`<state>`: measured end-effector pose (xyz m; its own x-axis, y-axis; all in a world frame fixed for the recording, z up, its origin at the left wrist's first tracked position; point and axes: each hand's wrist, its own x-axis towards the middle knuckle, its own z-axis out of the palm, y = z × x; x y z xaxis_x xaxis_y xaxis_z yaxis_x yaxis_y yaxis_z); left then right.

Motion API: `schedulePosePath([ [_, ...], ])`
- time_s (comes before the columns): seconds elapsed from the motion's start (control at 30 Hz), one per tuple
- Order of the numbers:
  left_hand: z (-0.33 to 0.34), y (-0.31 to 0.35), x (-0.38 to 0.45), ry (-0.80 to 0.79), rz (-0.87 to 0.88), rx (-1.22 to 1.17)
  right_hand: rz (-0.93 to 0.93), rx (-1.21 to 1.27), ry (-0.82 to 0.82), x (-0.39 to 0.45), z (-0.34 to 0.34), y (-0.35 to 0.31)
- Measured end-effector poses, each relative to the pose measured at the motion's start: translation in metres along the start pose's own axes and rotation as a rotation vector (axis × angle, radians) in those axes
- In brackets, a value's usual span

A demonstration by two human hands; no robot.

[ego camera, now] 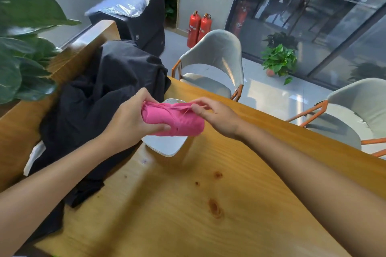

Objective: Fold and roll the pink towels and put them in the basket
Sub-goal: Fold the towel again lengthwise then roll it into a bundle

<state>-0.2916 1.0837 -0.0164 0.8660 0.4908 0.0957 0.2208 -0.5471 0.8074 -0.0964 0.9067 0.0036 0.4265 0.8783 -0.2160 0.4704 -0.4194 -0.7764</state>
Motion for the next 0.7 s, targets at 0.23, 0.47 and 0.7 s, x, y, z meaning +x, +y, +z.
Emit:
schedulePosePath([
  [0.23,0.039,-0.037,0.029,0.109,-0.236,0.172,0.113,-0.088,0.129,0.001,0.012,0.037],
  [0.47,0.117,-0.057,0.02,0.431,-0.54,-0.029,0.333,0.12,0.078,0.011,0.042,0.055],
  [0.7,0.168,-0.072,0.024,0.477,-0.707,-0.27,0.509,0.297,0.063,0.016,0.062,0.072],
])
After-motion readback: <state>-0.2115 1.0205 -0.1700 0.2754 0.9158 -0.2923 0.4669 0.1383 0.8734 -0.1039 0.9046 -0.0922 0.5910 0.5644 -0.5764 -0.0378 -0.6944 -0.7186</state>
